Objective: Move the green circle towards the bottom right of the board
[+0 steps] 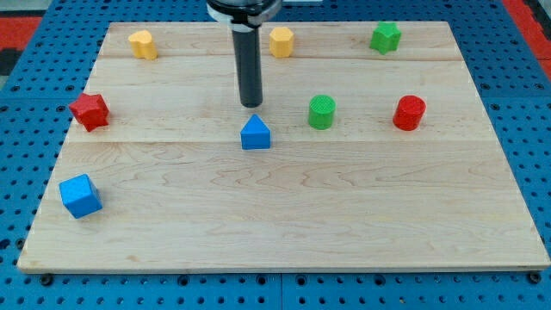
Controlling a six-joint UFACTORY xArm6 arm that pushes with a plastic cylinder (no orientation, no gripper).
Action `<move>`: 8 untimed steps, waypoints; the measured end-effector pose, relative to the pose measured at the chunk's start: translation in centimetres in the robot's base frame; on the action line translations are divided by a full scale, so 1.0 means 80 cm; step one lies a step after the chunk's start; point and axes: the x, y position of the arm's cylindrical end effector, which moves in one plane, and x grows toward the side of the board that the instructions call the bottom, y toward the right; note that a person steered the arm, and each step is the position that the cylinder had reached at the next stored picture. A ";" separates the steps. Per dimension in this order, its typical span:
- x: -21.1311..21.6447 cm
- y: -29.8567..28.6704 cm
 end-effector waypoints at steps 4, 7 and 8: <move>0.136 0.004; 0.157 0.069; 0.155 0.038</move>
